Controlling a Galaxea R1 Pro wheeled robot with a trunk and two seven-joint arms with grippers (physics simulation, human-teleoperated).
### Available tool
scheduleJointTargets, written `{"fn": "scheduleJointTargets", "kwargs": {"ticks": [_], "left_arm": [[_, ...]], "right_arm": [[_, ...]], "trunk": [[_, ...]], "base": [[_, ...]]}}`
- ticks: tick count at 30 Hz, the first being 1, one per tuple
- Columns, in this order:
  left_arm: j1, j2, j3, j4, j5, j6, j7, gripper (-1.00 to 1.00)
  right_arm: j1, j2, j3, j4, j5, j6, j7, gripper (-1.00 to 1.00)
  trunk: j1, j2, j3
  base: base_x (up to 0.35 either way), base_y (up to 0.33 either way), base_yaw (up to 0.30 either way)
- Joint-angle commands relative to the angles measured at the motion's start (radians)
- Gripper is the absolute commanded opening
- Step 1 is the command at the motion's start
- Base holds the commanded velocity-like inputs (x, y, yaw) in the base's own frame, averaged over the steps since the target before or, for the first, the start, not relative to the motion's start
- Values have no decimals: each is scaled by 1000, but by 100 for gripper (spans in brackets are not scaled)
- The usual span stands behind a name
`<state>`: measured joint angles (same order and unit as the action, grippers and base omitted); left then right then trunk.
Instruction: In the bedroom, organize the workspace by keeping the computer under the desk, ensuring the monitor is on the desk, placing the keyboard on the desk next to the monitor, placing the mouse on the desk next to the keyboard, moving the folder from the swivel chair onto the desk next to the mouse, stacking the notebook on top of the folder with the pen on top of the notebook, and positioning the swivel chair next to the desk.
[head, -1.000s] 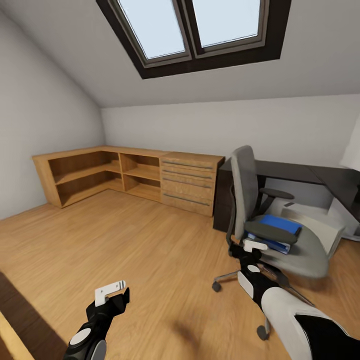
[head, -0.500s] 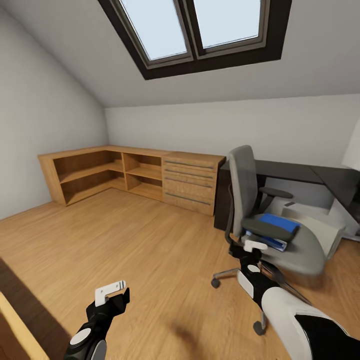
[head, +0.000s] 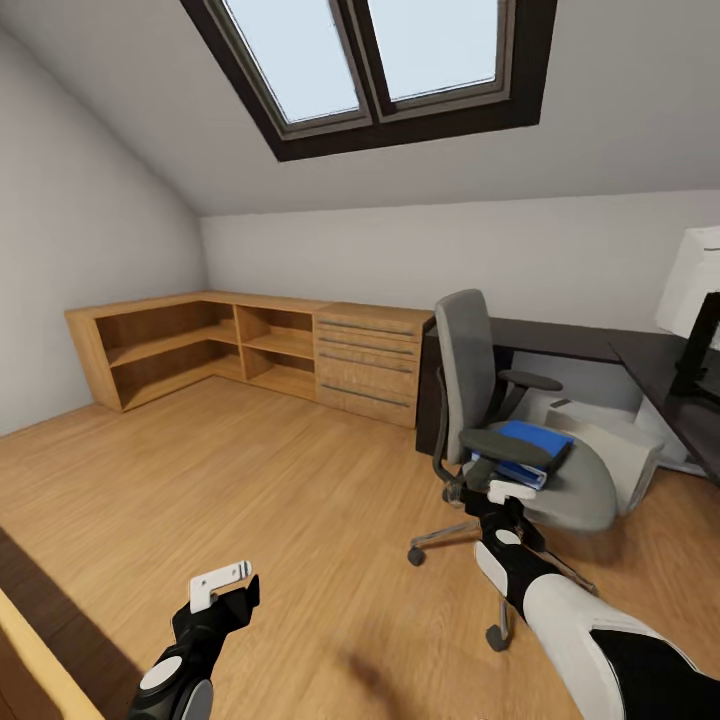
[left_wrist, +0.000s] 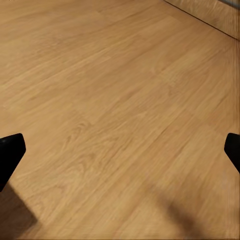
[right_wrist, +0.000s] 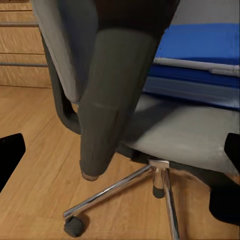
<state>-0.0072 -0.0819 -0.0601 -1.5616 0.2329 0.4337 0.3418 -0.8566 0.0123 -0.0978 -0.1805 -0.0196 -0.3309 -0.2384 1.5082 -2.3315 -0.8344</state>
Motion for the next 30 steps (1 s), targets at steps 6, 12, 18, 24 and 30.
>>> {"fn": "scheduleJointTargets", "kwargs": {"ticks": [6, 12, 18, 24, 30], "left_arm": [[0, -1, 5, -10, 12, -1, 10, 100], [0, -2, 11, -12, 14, -1, 12, 100], [0, -2, 17, -12, 14, -1, 12, 100], [0, -1, 23, -12, 14, -2, 13, 100], [0, 0, 25, -11, 13, -3, 13, 100]], "right_arm": [[-1, -5, -11, 2, -39, -8, 2, 100], [-1, -22, -13, 3, -221, -8, 3, 100], [-1, -49, -13, 3, -333, -8, 4, 100], [-1, -73, -13, 3, -426, -7, 4, 100], [-1, -95, -13, 4, -515, -5, 5, 100]], "trunk": [[0, 0, 1], [0, 0, 4], [0, 0, 6], [0, 0, 8], [0, 0, 10]], "base": [[-1, -1, -244], [0, 0, -259], [0, 0, -261], [0, 0, -262], [0, 0, -264]]}}
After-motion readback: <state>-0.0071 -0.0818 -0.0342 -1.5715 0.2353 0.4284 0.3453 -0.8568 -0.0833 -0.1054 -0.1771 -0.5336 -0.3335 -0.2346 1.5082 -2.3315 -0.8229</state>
